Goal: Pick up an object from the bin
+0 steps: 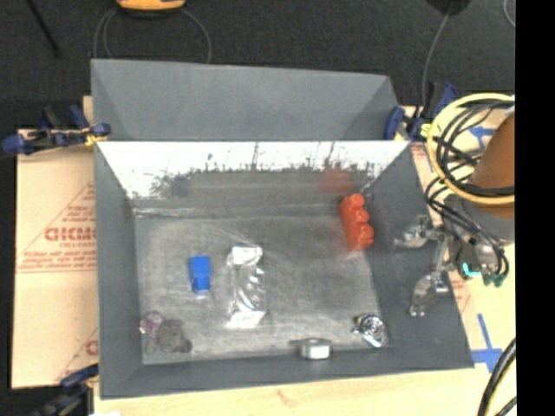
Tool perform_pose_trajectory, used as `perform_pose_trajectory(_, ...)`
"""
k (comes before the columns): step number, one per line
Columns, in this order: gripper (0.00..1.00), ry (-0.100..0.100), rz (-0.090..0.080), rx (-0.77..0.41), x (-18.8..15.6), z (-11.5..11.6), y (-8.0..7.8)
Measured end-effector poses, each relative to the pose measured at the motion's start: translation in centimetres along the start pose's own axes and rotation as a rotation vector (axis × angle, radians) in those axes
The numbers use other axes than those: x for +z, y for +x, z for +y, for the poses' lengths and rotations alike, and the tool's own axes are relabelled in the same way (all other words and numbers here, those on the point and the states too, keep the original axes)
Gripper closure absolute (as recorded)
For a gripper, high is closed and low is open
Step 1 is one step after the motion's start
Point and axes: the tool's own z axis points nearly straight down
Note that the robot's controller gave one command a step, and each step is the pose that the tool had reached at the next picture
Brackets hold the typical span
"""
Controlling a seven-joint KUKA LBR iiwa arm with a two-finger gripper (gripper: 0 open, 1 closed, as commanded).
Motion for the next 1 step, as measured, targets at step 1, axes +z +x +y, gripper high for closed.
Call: perform_pose_trajectory(1,0.0,0.011,-0.032,-0.474,15.02,-0.07,0.97)
